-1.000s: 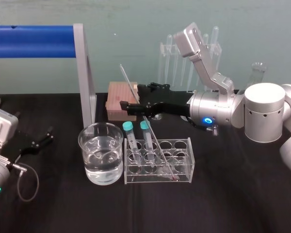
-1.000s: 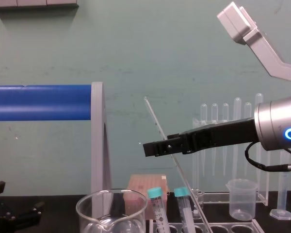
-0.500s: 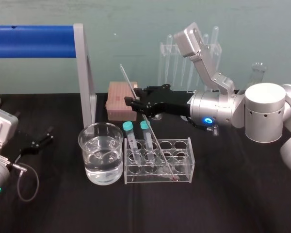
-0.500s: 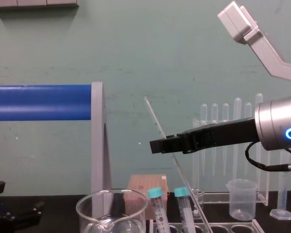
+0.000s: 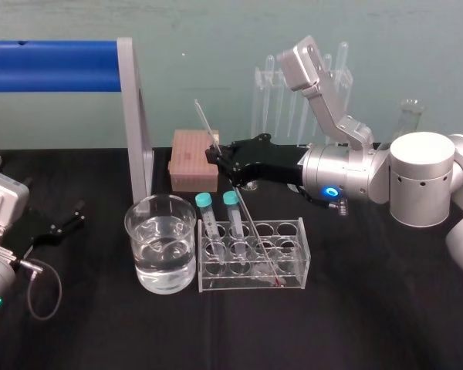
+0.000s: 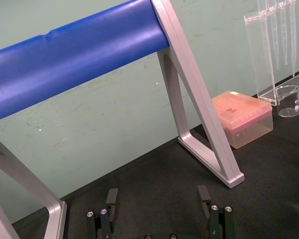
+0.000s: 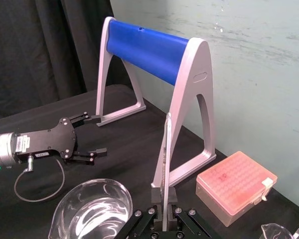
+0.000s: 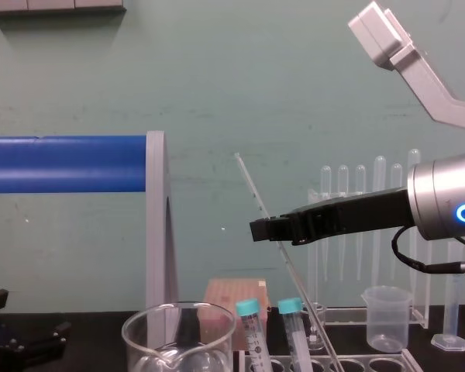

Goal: Hold the thermometer with one hand and immerse one end into the beaker, then reinsert it into the test tube rack.

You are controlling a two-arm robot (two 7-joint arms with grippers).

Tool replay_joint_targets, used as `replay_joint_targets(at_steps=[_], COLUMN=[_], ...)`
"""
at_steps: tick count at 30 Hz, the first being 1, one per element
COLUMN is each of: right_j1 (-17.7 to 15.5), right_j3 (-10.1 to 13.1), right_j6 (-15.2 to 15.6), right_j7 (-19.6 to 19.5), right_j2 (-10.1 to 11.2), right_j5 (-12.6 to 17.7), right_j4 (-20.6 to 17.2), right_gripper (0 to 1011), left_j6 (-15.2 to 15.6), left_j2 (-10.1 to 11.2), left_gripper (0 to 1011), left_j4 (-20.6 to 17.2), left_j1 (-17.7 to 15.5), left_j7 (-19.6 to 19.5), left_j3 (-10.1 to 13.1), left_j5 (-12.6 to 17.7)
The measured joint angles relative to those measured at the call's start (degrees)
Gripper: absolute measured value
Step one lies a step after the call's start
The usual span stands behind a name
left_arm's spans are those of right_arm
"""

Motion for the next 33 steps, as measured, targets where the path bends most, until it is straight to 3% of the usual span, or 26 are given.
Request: replay_joint_targets(at_steps=[11,17,20,26,33], right_j1=[-2.12,-4.08,-5.82,-8.42,-7.75], right_j3=[1.72,3.42,5.15,8.82,12.03], right_j6=[-0.82,-5.16,-9.66,-14.21,-15.23], right_j7=[-0.54,-0.54,0.09,1.09,2.44], right_j2=[-0.25,0.03,0.49,1.19,1.43], right_j5=[1.56,2.58,3.34,6.70,11.69], right_j4=[-1.46,-2.79,-3.95,-6.61,-9.69], right_gripper=[53,53,53,53,53], left_j6=[0.00,0.00,0.00,0.00,0.00], left_j2=[0.00,0.00,0.00,0.00,0.00], left_gripper=[1008,1008,1008,1008,1008], left_j4=[0.00,0.00,0.00,0.00,0.00], left_j1=[0.00,0.00,0.00,0.00,0.00], left_j7=[0.00,0.00,0.00,0.00,0.00], left_j3=[0.00,0.00,0.00,0.00,0.00], left_j5=[0.00,0.00,0.00,0.00,0.00])
